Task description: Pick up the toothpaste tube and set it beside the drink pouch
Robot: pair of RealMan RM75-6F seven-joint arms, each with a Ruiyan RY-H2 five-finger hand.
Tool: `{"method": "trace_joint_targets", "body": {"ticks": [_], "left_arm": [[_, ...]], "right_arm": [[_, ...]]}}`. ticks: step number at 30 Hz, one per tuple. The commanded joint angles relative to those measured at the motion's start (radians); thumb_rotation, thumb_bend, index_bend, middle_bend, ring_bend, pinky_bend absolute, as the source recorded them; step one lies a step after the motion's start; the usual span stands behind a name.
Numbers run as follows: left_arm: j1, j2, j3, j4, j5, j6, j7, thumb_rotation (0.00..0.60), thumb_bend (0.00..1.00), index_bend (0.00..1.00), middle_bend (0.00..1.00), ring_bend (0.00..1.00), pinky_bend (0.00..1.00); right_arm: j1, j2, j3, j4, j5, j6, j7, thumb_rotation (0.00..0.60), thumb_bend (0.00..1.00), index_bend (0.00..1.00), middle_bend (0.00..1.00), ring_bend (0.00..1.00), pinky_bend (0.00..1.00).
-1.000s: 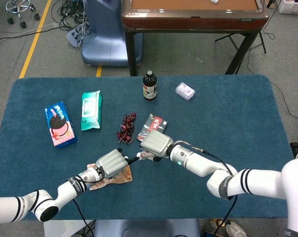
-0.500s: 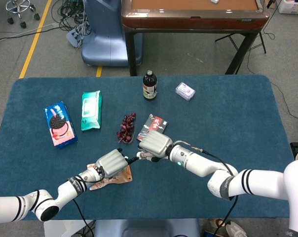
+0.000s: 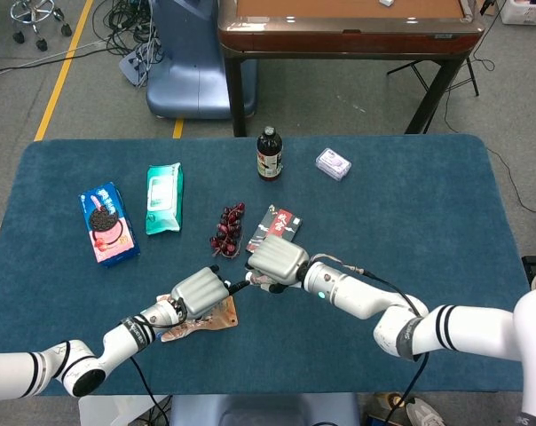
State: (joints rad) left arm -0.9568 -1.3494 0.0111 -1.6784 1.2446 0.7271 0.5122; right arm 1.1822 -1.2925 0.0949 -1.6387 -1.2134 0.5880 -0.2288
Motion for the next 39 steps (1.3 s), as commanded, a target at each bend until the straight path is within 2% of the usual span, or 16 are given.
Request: {"method": "trace_joint_targets", "body": {"ticks": [1, 39], "left_arm": [[-0.001, -0.001, 0.0, 0.001, -0.002, -0.001, 0.001, 0.6, 0.26, 0.07, 0.51, 0.5, 0.25], [-0.006, -0.006, 0.005, 0.013, -0.019, 0.002, -0.004, 0.6, 0.26, 0.06, 0.51, 0.5, 0.25]], "right_arm": [[-0.002, 0.001, 0.002, -0.001, -0.004, 0.0, 0.006, 0.6, 0.97, 1.0, 0.9, 0.89, 0.46], [-0.035, 0.006, 0.035, -0.017, -0.066, 0.025, 0.079, 0.6, 0.96, 1.0, 0.9, 0.9, 0.46]]}}
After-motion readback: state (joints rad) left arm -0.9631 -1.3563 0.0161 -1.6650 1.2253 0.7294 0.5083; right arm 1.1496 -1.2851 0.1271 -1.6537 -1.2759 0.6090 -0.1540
